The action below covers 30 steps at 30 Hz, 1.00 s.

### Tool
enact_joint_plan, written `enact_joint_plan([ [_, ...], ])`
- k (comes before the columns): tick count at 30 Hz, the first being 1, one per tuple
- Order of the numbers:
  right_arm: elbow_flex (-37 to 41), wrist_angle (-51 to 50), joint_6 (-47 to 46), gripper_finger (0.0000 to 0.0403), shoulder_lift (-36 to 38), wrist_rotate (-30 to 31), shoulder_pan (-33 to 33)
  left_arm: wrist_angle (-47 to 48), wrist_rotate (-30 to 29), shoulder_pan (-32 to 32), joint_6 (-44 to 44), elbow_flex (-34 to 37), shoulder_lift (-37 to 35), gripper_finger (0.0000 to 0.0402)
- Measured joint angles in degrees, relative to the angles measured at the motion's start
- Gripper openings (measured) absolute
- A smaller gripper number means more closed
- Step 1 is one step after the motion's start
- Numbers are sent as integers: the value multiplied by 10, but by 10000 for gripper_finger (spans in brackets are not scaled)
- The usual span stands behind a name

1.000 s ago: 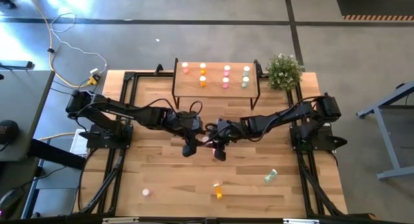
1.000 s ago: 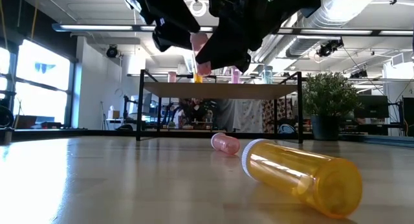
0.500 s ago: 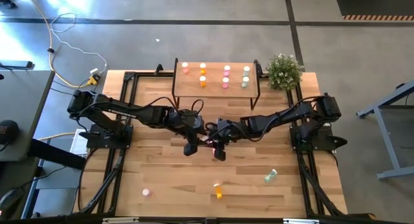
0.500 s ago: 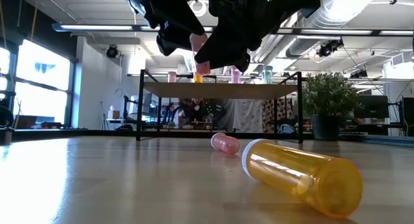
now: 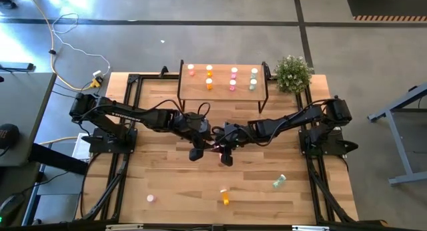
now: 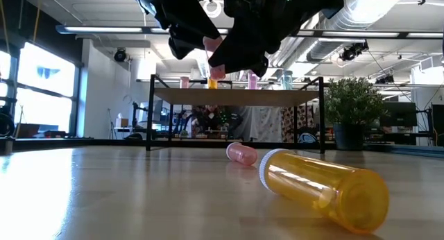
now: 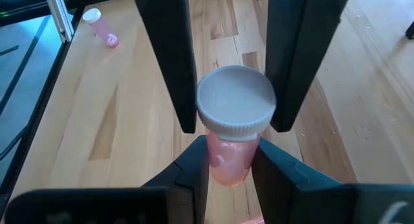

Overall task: Pick and place medicine bottles onto shelf by color
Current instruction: Put the right red pill bottle on the shelf aligned with the other red pill bottle

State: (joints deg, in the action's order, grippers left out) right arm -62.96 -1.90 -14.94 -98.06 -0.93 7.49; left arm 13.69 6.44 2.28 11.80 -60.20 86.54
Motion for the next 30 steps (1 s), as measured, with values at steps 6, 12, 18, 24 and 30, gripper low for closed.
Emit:
enact_joint_plan([
  [6, 0, 0, 0, 87, 0, 0, 0, 0, 4, 0, 0, 0, 0, 114],
  [12, 0, 0, 0, 87, 0, 0, 0, 0, 6, 0, 1, 0, 0, 113],
  [18, 0, 0, 0, 110, 0, 3, 0, 0, 7, 0, 0, 0, 0, 112],
  [24, 0, 0, -4, 162, 0, 7, 0, 9, 10, 0, 0, 0, 0, 112],
  [30, 1, -21, -14, 198, 19, 7, -11, 51, -16, 0, 0, 0, -2, 111],
])
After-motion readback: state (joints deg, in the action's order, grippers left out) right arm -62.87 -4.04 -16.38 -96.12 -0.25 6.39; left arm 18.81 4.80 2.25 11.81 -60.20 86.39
